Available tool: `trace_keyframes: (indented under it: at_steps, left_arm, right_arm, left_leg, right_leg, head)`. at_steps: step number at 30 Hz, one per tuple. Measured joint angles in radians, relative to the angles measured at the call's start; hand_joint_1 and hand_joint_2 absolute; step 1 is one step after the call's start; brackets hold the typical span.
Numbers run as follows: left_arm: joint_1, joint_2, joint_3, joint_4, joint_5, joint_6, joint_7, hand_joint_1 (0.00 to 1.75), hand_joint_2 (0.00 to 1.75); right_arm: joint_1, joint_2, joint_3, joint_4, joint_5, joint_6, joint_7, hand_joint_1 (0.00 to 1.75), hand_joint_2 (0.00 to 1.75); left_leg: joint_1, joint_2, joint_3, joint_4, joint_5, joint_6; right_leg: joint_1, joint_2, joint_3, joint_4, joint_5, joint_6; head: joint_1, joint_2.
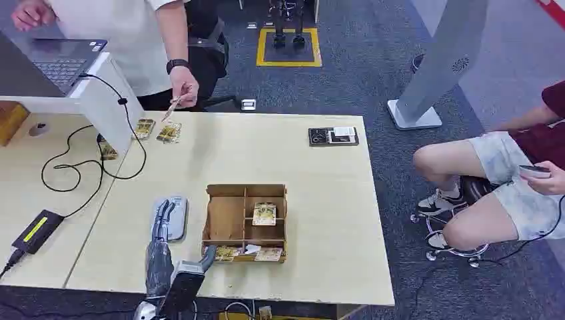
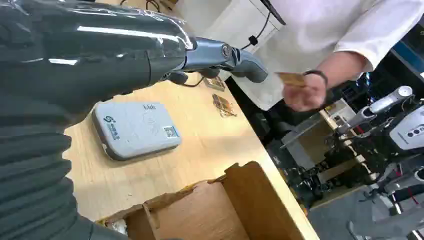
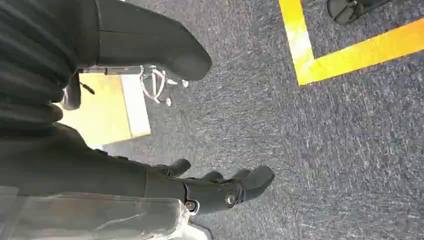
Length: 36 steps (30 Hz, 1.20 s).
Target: Pass the card to the sensor for recognition and then transmit it.
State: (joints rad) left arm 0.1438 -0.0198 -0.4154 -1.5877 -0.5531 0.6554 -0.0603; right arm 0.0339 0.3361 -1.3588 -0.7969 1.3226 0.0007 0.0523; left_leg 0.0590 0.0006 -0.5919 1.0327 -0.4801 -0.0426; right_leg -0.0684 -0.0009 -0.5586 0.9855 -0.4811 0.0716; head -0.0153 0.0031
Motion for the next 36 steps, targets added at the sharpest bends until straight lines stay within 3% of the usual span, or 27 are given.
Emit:
trace_keyframes:
  at_steps: [15, 30, 35, 36]
  left_arm:
    - [-0.007, -0.014, 0.000, 0.002, 0.000, 0.008, -0.004, 0.00, 1.75]
    - [-0.164, -0.015, 0.032, 0.045, -0.091, 0.032, -0.054, 0.00, 1.75]
    - [-0.199, -0.060, 0.110, 0.051, -0.172, 0.036, -0.136, 0.00, 1.75]
    - [-0.210, -0.070, 0.131, 0.052, -0.177, 0.036, -0.149, 0.00, 0.00]
  right_arm:
    - [-0.032, -0.007, -0.006, 0.139, 0.019, -0.088, -0.038, 0.00, 1.75]
    - [-0.064, -0.076, 0.008, 0.304, 0.062, -0.164, -0.063, 0.00, 1.75]
    - [-0.067, -0.105, 0.019, 0.334, 0.087, -0.189, -0.068, 0.00, 1.75]
    - [-0.067, -0.108, 0.021, 0.340, 0.090, -0.192, -0.070, 0.00, 1.75]
  left_leg:
    - [0.000, 0.000, 0.000, 0.000, 0.000, 0.000]
    - [0.000, 0.000, 0.000, 0.000, 0.000, 0.000]
    - [0.000, 0.000, 0.000, 0.000, 0.000, 0.000]
    - [0.000, 0.000, 0.000, 0.000, 0.000, 0.000]
  right_leg:
    - [0.000, 0.000, 0.000, 0.000, 0.000, 0.000]
    - [0.000, 0.000, 0.000, 0.000, 0.000, 0.000]
    - [0.000, 0.000, 0.000, 0.000, 0.000, 0.000]
    - [0.000, 0.000, 0.000, 0.000, 0.000, 0.000]
  head:
    - [0.000, 0.000]
    - [0.000, 0.000]
    - [0.000, 0.000]
    - [0.000, 0.000]
